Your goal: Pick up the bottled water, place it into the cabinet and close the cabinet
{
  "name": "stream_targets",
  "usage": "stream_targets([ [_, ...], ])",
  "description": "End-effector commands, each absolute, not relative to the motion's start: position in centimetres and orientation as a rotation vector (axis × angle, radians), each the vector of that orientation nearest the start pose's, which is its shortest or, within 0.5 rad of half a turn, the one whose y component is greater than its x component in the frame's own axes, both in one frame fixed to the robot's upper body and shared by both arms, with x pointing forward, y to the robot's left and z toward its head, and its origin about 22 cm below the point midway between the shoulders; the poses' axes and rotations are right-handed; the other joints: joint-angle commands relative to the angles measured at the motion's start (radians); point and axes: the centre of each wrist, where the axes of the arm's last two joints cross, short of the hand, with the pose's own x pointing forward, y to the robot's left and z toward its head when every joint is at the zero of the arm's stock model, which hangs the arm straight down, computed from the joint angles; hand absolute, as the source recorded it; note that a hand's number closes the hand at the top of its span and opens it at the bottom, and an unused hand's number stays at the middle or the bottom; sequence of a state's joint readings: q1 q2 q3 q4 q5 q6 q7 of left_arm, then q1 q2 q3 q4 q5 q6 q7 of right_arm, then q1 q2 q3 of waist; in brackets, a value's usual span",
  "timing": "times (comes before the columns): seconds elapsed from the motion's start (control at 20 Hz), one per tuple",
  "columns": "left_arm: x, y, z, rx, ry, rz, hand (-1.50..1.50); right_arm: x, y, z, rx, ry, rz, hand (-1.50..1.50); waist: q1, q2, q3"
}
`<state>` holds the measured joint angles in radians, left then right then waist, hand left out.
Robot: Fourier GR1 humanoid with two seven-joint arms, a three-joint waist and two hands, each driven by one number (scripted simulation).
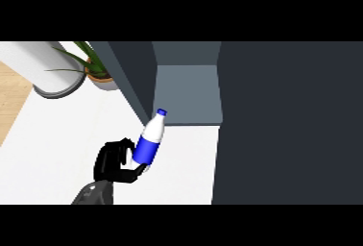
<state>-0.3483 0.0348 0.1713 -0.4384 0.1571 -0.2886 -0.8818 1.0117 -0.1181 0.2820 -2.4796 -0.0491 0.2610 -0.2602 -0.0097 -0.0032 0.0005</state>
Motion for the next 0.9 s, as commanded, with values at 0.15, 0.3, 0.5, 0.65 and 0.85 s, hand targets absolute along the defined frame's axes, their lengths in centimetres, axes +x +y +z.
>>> stream_targets([
  [0.15, 26.5, 19.9, -14.3, -0.353, -1.68, 0.266, 1.5, 3.3, -22.8, 11.4, 0.184, -1.811, 0.06, -1.5, 0.0, -0.003, 0.0],
  [0.3, 28.6, 17.6, -11.9, -0.389, -1.655, 0.262, 1.5, 3.6, -23.3, 11.8, 0.193, -1.821, 0.064, -1.5, -0.006, -0.003, -0.001],
  [0.5, 28.2, 16.1, -10.3, -0.402, -1.657, 0.225, 1.5, 3.0, -24.3, 12.4, 0.195, -1.827, 0.068, -1.5, -0.001, -0.003, 0.0],
  [0.65, 31.0, 14.7, -6.5, -0.289, -1.725, 0.149, 1.5, 2.7, -22.5, 13.0, 0.177, -1.827, 0.024, -1.5, 0.005, -0.005, 0.0],
  [0.85, 32.3, 11.0, -2.8, -0.286, -1.772, 0.078, 1.5, 3.2, -23.2, 12.5, 0.172, -1.829, 0.041, -1.5, -0.007, -0.002, 0.0],
])
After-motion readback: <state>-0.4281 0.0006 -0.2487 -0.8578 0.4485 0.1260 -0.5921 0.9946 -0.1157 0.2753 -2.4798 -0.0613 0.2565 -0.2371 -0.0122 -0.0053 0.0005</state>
